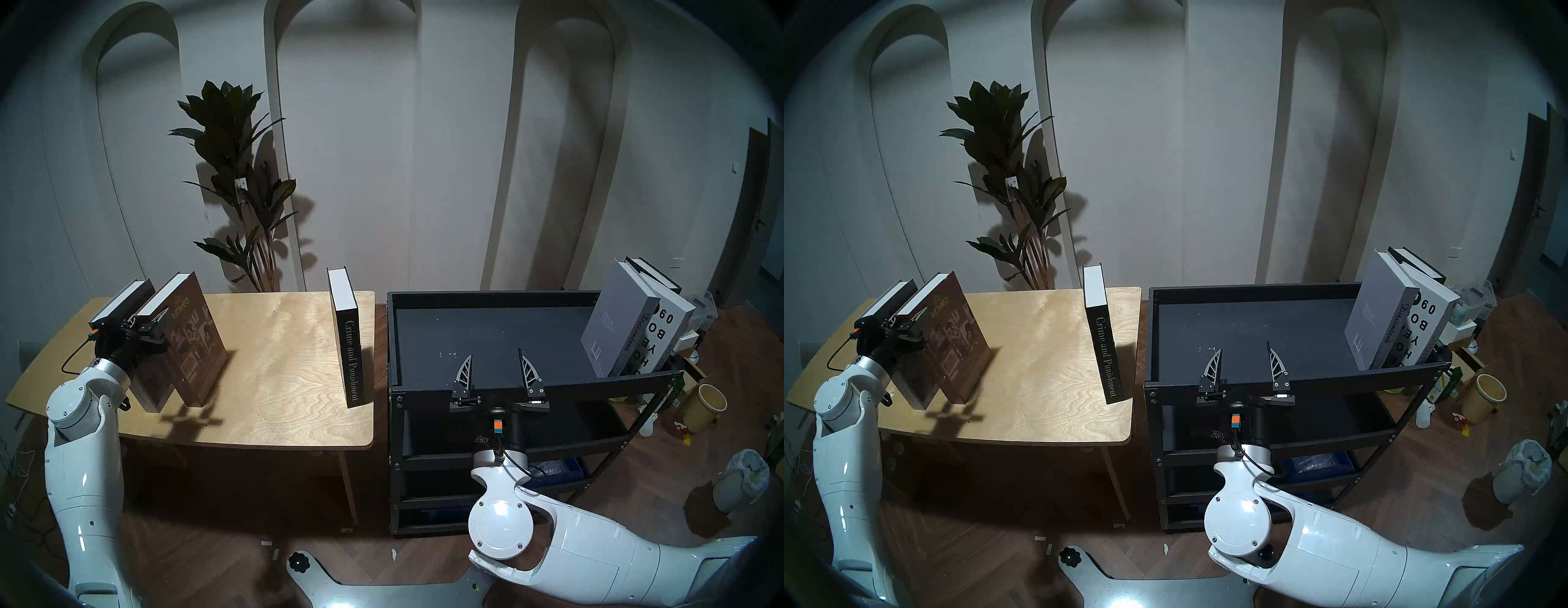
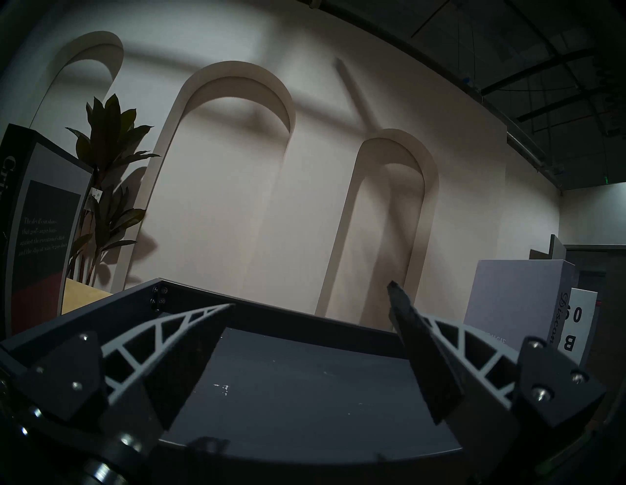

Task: Move the books from the display table onto the shelf, standing them upright with spines facing out and tallest at one end

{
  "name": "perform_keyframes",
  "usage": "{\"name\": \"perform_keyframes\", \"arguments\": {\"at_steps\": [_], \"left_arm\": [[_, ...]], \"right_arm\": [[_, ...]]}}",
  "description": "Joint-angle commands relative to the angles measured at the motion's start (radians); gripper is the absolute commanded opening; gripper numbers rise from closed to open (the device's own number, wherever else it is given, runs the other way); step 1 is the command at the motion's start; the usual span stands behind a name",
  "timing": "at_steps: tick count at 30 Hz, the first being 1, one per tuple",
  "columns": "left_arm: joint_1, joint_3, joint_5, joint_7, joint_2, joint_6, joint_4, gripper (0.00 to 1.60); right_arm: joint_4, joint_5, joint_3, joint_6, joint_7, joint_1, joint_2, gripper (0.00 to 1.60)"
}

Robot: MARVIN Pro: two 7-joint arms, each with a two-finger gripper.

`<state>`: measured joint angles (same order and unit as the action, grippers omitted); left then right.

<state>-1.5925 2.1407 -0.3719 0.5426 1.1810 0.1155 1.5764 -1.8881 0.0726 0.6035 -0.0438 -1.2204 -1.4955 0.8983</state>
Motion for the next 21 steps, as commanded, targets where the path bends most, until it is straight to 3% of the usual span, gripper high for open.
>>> {"name": "perform_keyframes", "arguments": {"at_steps": [1,13,21], "left_arm": [[-0.03,0.005,-0.027,0.025,0.026,0.007,0.125,0.0],[-0.029,0.019,-0.047,0.065,0.013,0.022,0.249,0.0],[-0.034,0.032,-0.054,0.058,0.018,0.078,0.364,0.0]], "right_arm": [[-0.056,-0.02,-0.002,-0.004,-0.033,-0.033,-0.031,1.6],[-0.068,-0.037,-0.052,-0.016,-0.053,-0.072,-0.015,1.6],[-0.094,-0.067,-0.082,-0.036,-0.061,-0.076,-0.044,1.6]]}}
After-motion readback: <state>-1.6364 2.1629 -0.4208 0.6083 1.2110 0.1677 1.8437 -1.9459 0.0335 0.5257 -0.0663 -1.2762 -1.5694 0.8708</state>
